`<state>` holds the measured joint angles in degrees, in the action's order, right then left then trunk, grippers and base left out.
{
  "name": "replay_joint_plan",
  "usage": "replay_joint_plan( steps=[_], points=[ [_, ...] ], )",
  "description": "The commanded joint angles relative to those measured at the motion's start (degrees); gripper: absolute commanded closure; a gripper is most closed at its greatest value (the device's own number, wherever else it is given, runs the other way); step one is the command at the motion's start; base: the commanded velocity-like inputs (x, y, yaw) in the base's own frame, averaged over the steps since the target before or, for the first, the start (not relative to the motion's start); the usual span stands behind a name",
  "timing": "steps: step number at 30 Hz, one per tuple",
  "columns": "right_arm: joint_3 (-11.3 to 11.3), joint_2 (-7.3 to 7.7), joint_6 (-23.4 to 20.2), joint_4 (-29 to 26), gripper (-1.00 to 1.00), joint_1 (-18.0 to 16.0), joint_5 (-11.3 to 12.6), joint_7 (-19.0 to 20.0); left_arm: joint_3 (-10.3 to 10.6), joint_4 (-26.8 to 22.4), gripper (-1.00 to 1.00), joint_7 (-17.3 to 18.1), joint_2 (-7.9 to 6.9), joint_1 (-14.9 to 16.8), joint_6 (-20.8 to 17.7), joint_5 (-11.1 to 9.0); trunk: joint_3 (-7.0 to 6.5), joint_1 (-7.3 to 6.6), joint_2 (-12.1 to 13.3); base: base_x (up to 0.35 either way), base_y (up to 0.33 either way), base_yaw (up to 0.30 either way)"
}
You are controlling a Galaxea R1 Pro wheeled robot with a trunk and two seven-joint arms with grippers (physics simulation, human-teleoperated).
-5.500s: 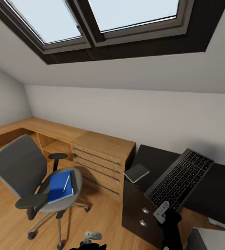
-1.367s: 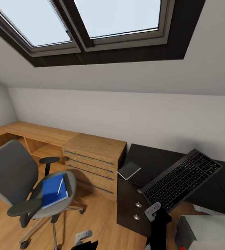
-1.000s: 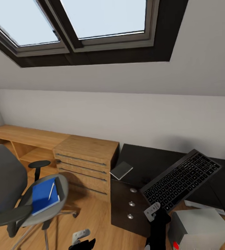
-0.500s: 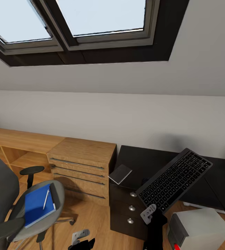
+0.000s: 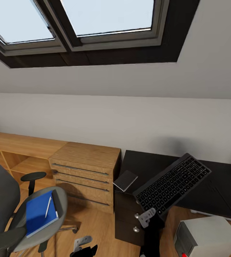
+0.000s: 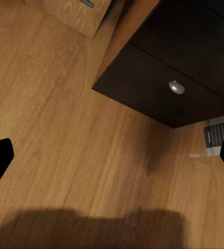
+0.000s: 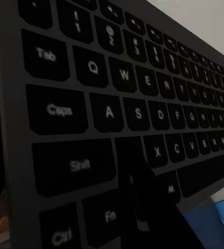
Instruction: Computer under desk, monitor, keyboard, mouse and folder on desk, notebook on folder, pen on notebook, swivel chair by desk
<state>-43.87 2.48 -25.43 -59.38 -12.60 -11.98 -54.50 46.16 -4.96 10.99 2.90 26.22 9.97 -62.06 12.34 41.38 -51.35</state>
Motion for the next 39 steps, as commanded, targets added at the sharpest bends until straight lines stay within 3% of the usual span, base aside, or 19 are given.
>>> replay_joint_plan(
  steps=[1,7,14,18,21,23,24,26,29,32,33,39],
  points=[
    [0.09,-0.22,-0.28,-0.06,1.0,-0.06,-0.15,-0.18,0.49,0.12,-1.0,0.26,0.04,0.06,0.22,-0.6,0.08,0.01,-0.06,0.0,0.0,0.0],
    [4.0,-1.78,0.17,-0.71,1.0,-0.06,-0.06,-0.19,0.51,0.12,-1.0,0.26,0.08,0.06,0.22,-0.6,0.08,0.01,-0.06,0.0,0.0,0.0],
    [5.77,-2.06,0.22,-4.76,1.0,-0.06,0.21,-0.16,0.51,0.12,-1.0,0.26,0.09,0.06,0.22,-0.6,0.08,0.01,-0.06,0.0,0.0,0.0],
    [7.21,-2.11,0.16,-7.63,1.0,-0.06,1.7,-0.11,0.51,0.12,-1.0,0.31,0.09,0.06,0.22,-0.6,0.08,0.01,-0.06,0.0,0.0,0.0],
    [7.84,-2.07,0.13,-10.33,1.0,-0.06,5.32,-0.09,0.51,0.12,-1.0,0.3,0.09,0.06,0.22,-0.6,0.08,0.01,-0.06,0.0,0.0,0.0],
    [8.13,-1.95,0.06,-13.16,1.0,-0.06,9.59,-0.09,0.51,0.12,-1.0,0.29,0.09,0.06,0.22,-0.6,0.08,0.01,-0.06,0.0,0.0,0.0],
    [8.24,-1.82,-0.15,-16.86,1.0,-0.04,13.72,-0.16,0.51,0.12,-1.0,0.27,0.09,0.06,0.22,-0.6,0.08,0.01,-0.06,0.0,0.0,0.0],
    [8.26,-1.8,-0.24,-18.47,1.0,-0.01,15.47,-0.24,0.51,0.12,-1.0,0.27,0.09,0.06,0.22,-0.6,0.08,0.01,-0.06,0.0,0.0,0.0],
    [8.31,-1.68,-0.37,-22.22,1.0,0.05,20.93,-0.33,0.51,0.12,-1.0,0.32,0.09,0.06,0.22,-0.6,0.08,0.01,-0.06,0.0,0.0,0.0],
    [8.34,-1.69,-0.4,-22.98,1.0,0.06,22.74,-0.32,0.51,0.12,-1.0,0.34,0.09,0.06,0.22,-0.6,0.08,0.01,-0.06,0.0,0.0,0.0],
    [8.44,-1.77,-0.25,-23.47,1.0,0.07,25.02,-0.28,0.51,0.12,-1.0,0.3,0.09,0.06,0.22,-0.6,0.08,0.01,-0.06,0.0,0.0,0.0],
    [8.35,-1.99,-0.08,-23.36,1.0,0.09,25.14,-1.42,0.51,0.12,-1.0,0.33,0.09,0.06,0.22,-0.6,0.04,0.01,-0.06,0.0,0.0,-0.014]
  ],
)
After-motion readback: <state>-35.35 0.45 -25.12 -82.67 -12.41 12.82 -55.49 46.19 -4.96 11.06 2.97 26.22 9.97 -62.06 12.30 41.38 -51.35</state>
